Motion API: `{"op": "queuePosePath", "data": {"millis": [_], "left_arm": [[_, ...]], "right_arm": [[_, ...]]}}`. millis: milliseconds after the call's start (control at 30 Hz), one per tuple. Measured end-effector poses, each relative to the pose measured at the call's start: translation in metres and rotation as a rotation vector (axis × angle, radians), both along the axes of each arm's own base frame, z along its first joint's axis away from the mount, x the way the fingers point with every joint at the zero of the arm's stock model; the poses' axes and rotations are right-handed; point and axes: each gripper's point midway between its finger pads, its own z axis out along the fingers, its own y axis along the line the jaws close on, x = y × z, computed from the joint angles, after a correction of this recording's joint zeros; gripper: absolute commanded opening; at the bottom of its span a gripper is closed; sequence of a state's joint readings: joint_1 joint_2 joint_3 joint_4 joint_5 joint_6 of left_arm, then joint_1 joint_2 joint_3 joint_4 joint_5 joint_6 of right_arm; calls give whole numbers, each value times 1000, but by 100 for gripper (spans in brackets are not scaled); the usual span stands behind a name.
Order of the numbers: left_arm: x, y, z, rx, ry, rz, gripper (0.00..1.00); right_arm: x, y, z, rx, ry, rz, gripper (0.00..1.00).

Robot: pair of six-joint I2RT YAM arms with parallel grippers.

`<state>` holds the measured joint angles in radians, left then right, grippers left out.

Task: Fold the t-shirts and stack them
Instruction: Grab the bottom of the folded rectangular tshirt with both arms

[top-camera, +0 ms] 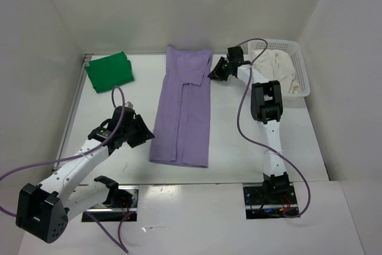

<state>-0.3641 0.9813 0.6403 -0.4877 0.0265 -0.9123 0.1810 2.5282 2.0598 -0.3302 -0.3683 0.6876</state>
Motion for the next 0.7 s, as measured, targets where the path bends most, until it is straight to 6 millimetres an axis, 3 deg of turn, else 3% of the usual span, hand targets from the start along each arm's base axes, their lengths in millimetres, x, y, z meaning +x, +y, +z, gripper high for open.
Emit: {"op": "queuePosePath", "data": {"millis": [67, 167, 267, 433, 500, 600, 700], "left_arm": [[-1, 0, -4, 5, 16, -1, 55], [-2, 0, -16, 22, 66, 1, 51], [-6, 2, -33, 44, 130, 5, 46], [-16, 7, -54, 75, 194, 15, 46], [-19, 10, -60, 88, 207, 21, 46], [-23, 13, -70, 102, 234, 25, 46], [-25, 11, -74, 97, 254, 16, 45]], "right_arm": [[6, -11, 5, -2, -18, -8, 47], [8, -28, 11, -16, -27, -28, 47], [-17, -37, 12, -46, 19, -47, 47], [-98, -32, 32, -73, 85, -57, 47], [-142, -28, 49, -65, 100, -56, 47], [-194, -21, 81, -35, 56, -44, 48], [-246, -12, 100, 2, 22, -23, 49]]}}
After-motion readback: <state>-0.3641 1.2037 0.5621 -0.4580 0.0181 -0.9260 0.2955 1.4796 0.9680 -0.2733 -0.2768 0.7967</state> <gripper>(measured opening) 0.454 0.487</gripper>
